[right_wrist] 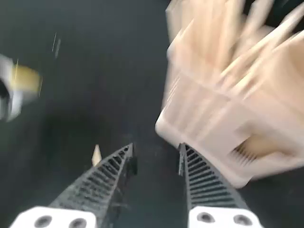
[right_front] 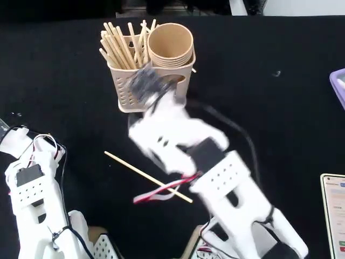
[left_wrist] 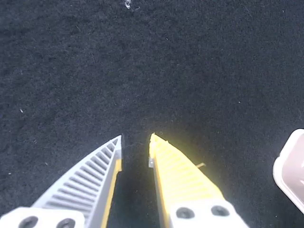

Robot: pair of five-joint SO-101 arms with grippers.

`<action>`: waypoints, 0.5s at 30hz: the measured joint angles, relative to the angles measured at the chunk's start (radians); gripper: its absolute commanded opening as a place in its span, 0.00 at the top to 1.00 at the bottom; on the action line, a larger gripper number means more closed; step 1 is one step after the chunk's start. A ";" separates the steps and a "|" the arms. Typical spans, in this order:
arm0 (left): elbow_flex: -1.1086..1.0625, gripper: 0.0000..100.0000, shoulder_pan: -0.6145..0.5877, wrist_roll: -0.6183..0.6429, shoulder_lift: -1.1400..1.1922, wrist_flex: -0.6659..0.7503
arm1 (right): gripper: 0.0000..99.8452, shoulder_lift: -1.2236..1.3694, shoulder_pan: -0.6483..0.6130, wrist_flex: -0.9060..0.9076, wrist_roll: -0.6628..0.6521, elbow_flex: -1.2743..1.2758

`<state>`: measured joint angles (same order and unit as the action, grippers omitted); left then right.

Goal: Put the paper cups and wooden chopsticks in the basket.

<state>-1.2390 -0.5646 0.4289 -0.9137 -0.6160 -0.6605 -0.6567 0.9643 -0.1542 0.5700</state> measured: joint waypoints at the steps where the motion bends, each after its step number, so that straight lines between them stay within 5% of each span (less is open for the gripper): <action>1: 0.000 0.89 0.000 0.000 0.000 0.000 | 0.86 -0.005 -0.021 0.000 -0.020 0.066; 8: 0.000 0.89 0.000 0.000 0.000 0.000 | 0.86 -0.006 -0.146 -0.186 -0.109 0.496; 15: 0.000 0.89 0.000 0.000 0.000 0.000 | 0.86 0.092 -0.158 -0.235 -0.130 0.539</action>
<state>-1.2390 -0.5646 0.4289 -0.9137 -0.6160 -0.5685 -0.8147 0.7296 -0.2846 1.1086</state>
